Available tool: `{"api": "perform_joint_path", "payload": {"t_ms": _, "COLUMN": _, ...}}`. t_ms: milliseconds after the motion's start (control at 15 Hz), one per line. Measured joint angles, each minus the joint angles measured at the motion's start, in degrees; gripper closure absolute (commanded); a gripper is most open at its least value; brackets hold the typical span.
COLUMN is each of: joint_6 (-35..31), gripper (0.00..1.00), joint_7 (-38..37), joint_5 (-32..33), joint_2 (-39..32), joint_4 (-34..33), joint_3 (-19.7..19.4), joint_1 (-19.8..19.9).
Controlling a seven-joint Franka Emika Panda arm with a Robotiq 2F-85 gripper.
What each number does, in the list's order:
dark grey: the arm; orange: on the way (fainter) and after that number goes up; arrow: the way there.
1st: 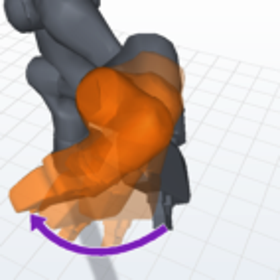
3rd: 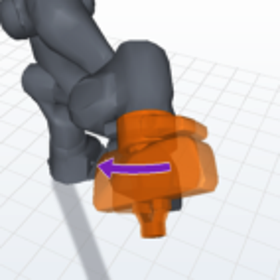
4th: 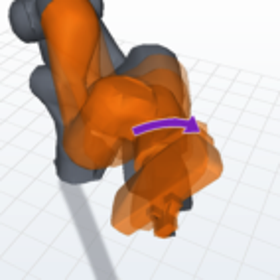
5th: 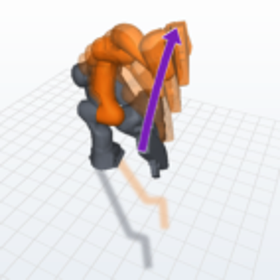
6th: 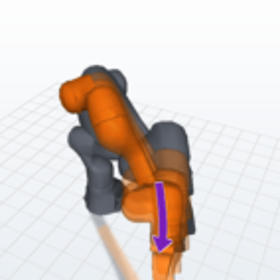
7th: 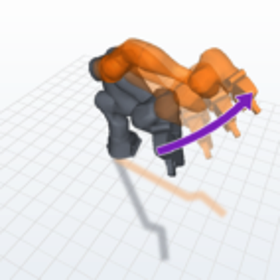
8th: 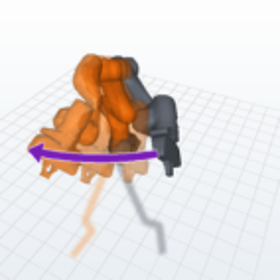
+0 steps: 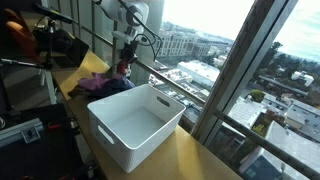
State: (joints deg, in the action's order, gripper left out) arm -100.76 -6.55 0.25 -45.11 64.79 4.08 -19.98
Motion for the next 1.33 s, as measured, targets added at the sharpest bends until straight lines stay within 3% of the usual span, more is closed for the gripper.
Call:
{"api": "perform_joint_path", "payload": {"t_ms": 400, "joint_6": -10.51, "gripper": 0.95, "joint_7": 2.74, "joint_5": 1.46, "joint_2": 4.50, "joint_4": 18.55, "joint_3": 0.36, "joint_1": -0.37}}
{"api": "perform_joint_path", "payload": {"t_ms": 800, "joint_6": -29.40, "gripper": 0.95, "joint_7": 4.03, "joint_5": 1.61, "joint_2": 6.17, "joint_4": 35.85, "joint_3": 1.12, "joint_1": 1.02}}
{"api": "perform_joint_path", "payload": {"t_ms": 933, "joint_6": -32.88, "gripper": 0.56, "joint_7": 4.56, "joint_5": 1.58, "joint_2": 6.91, "joint_4": 39.63, "joint_3": 1.31, "joint_1": 2.25}}
{"api": "perform_joint_path", "payload": {"t_ms": 1133, "joint_6": -37.14, "gripper": 0.46, "joint_7": 4.94, "joint_5": 1.56, "joint_2": 7.18, "joint_4": 43.87, "joint_3": 2.08, "joint_1": 3.65}}
{"api": "perform_joint_path", "payload": {"t_ms": 1333, "joint_6": -38.46, "gripper": 0.23, "joint_7": 5.09, "joint_5": 1.57, "joint_2": 7.94, "joint_4": 45.91, "joint_3": 2.23, "joint_1": 4.17}}
